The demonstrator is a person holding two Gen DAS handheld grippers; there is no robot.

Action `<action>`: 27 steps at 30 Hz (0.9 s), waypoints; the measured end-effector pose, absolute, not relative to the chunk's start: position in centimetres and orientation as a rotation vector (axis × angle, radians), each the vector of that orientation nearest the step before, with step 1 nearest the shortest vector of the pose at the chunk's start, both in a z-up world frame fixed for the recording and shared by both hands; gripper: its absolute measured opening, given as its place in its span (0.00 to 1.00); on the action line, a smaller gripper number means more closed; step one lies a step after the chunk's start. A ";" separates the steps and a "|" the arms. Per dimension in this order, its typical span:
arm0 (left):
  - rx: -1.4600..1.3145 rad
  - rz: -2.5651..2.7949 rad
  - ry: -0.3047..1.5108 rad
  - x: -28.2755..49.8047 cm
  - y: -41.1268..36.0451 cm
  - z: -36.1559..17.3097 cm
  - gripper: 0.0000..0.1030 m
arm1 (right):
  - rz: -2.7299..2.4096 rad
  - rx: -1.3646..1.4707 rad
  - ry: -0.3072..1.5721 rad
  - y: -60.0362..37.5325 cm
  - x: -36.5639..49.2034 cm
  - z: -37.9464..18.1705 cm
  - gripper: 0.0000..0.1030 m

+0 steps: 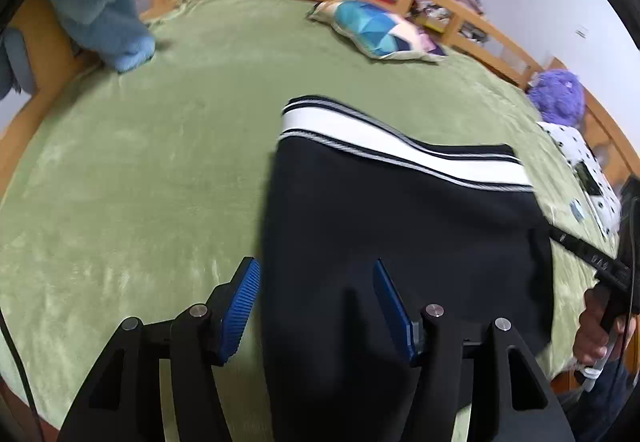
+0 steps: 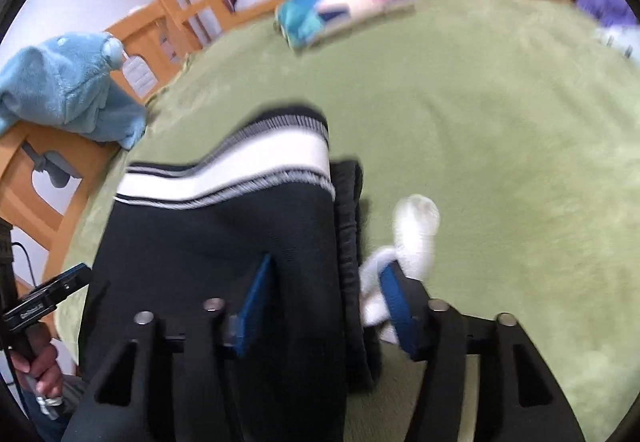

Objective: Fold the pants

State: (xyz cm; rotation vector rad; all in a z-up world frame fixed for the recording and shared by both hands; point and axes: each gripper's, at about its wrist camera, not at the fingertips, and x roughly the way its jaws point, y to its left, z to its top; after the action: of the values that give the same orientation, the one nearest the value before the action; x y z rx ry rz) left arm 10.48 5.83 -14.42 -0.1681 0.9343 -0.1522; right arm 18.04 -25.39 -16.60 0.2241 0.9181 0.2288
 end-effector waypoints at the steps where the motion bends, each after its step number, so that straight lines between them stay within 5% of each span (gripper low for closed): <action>1: -0.155 -0.164 0.921 9.6 5.5 -14.0 0.57 | 0.233 0.197 0.857 -25.3 16.5 -15.4 0.52; 5: -0.133 -0.190 0.927 6.7 4.8 -14.7 0.59 | 0.345 0.148 0.756 -23.3 11.8 -14.0 0.52; 11: -0.226 -0.200 1.081 3.7 5.7 -21.0 0.68 | 0.264 -0.063 0.877 -19.4 7.6 -20.3 0.52; 27: -0.049 -0.183 0.847 11.5 2.9 -11.0 0.65 | 0.264 -0.062 0.659 -19.5 14.5 -11.8 0.51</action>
State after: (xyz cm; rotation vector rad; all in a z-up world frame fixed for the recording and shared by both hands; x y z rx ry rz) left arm 11.52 2.88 -10.95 -0.0492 0.8468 -0.1834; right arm 14.50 -19.48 -11.83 -0.0619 0.6591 0.2643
